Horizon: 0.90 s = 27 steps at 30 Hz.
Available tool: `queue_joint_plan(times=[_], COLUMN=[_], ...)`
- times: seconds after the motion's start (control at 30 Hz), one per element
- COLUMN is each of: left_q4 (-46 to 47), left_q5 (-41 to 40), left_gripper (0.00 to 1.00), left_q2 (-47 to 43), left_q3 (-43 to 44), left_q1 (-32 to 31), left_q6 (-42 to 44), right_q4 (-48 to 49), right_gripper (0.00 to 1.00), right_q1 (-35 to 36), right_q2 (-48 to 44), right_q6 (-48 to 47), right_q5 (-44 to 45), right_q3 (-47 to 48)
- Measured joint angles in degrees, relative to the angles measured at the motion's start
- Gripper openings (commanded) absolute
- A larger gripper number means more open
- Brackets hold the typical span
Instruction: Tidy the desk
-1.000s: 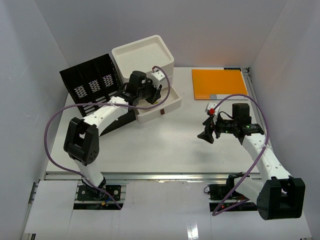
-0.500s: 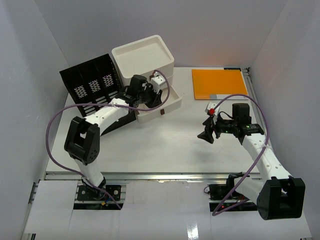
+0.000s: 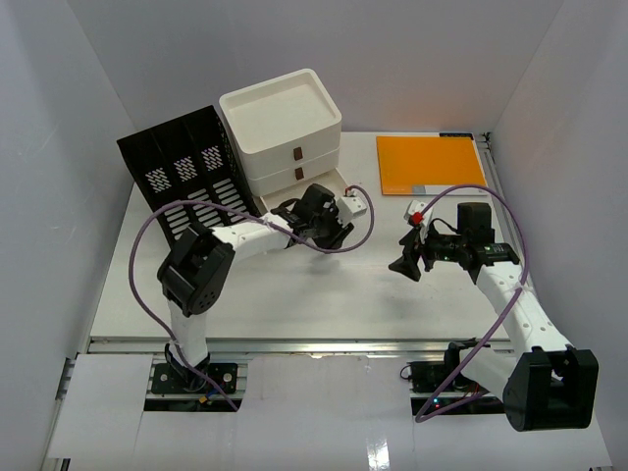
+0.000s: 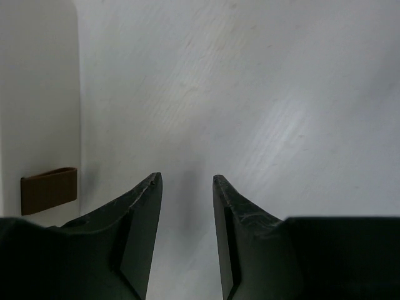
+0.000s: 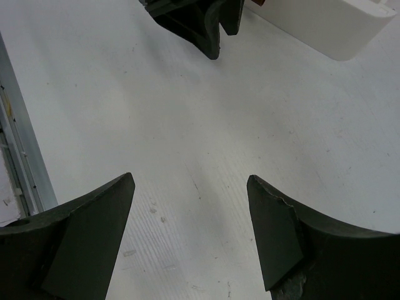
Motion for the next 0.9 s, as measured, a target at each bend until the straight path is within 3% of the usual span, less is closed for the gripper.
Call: queue_joint_plan(times=[0.17,0.4,0.5,0.9], left_q4=[-0.91,-1.71,-1.63,0.01], left_q5=[-8.87,-19.52,-24.35,-34.21], left_gripper=[0.53,0.88,0.95,0.98], left_q2=[6.16,12.44,14.78,19.03], left_q3=[1.15,10.36,14.06,19.63], left_q1=[1.47,3.01,3.34,5.84], left_q6=[4.53,7.25,8.12,9.85], right_q4=[-0.01,-0.02,0.00,-0.02], right_gripper=[0.79,0.80,0.80,0.80], right_q1=[-0.44,-0.64,-0.83,-0.97], right_q2=[0.00,0.00,0.00,0.00], right_q6=[0.01,-0.01,0.01,-0.01], right_q5=[0.00,-0.03,-0.05,-0.02], right_q3=[0.00,0.00,0.00,0.00])
